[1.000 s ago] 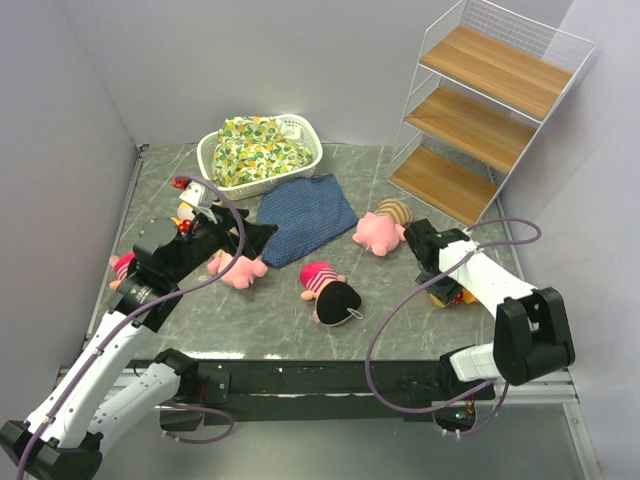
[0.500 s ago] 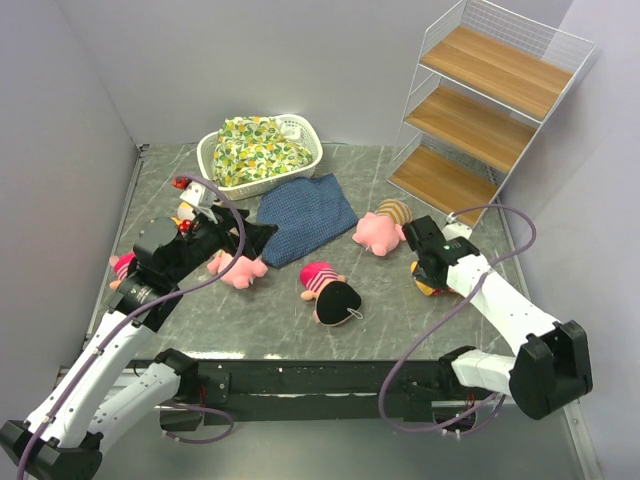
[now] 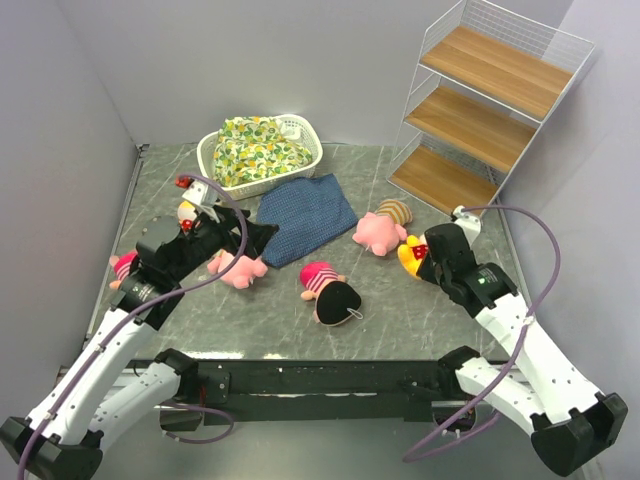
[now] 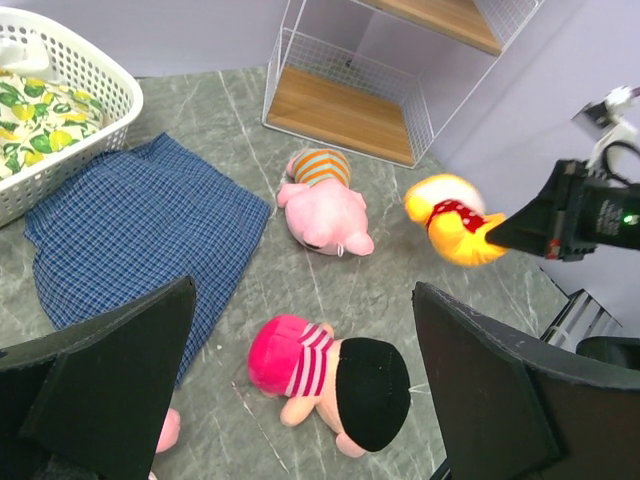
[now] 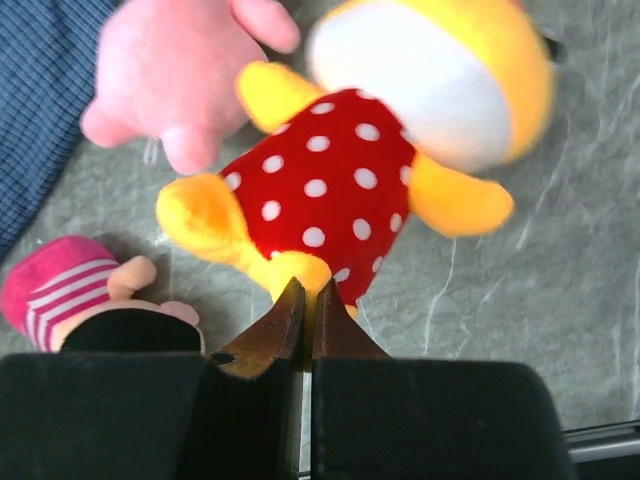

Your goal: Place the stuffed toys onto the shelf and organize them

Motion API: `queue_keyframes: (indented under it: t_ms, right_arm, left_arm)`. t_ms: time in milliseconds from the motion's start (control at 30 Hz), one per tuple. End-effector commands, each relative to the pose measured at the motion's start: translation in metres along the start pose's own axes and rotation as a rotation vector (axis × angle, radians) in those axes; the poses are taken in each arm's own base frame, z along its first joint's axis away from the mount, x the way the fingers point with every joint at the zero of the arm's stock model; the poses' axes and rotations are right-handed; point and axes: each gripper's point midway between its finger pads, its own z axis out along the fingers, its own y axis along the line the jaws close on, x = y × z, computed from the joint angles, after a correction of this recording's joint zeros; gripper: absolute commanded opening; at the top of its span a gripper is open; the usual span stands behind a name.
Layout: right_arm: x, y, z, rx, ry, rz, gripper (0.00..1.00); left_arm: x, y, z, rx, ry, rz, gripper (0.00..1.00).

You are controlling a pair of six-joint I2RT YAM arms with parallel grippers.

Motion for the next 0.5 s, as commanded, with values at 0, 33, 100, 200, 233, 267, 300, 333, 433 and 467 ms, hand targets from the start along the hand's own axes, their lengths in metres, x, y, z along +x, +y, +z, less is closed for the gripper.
queue_keyframes:
  t_ms: [0, 33, 100, 200, 233, 267, 300, 333, 433, 467]
  right_arm:
    - [-0.030, 0.013, -0.021, -0.065, -0.077, -0.027, 0.00]
    - [-0.037, 0.018, -0.027, -0.099, -0.091, -0.041, 0.00]
    - [-0.046, 0.028, -0.038, -0.162, -0.111, -0.049, 0.00]
    - [-0.064, 0.041, -0.061, -0.252, -0.154, -0.078, 0.00]
    - [-0.071, 0.048, -0.071, -0.294, -0.167, -0.079, 0.00]
    - [-0.077, 0.052, -0.077, -0.320, -0.186, -0.080, 0.00]
    - [-0.081, 0.056, -0.082, -0.343, -0.198, -0.090, 0.00]
    - [-0.088, 0.063, -0.092, -0.384, -0.214, -0.098, 0.00]
    - [-0.095, 0.092, -0.112, -0.533, -0.200, -0.165, 0.00]
    - [-0.094, 0.101, -0.118, -0.586, -0.180, -0.188, 0.00]
  left_arm:
    - [-0.005, -0.001, 0.004, 0.011, -0.008, 0.016, 0.96]
    - [-0.005, 0.000, 0.004, 0.004, -0.009, 0.016, 0.96]
    - [-0.007, 0.000, 0.001, 0.002, -0.019, 0.021, 0.96]
    - [-0.010, 0.001, -0.002, -0.007, -0.040, 0.027, 0.96]
    - [-0.010, 0.001, -0.002, -0.009, -0.039, 0.027, 0.96]
    - [-0.009, 0.001, -0.001, -0.009, -0.036, 0.026, 0.96]
    - [-0.009, 0.001, -0.001, -0.008, -0.034, 0.025, 0.96]
    - [-0.009, 0.000, -0.001, -0.005, -0.031, 0.025, 0.96]
    - [-0.009, -0.002, -0.001, 0.010, -0.032, 0.024, 0.96]
    - [-0.010, -0.002, -0.002, 0.010, -0.033, 0.024, 0.96]
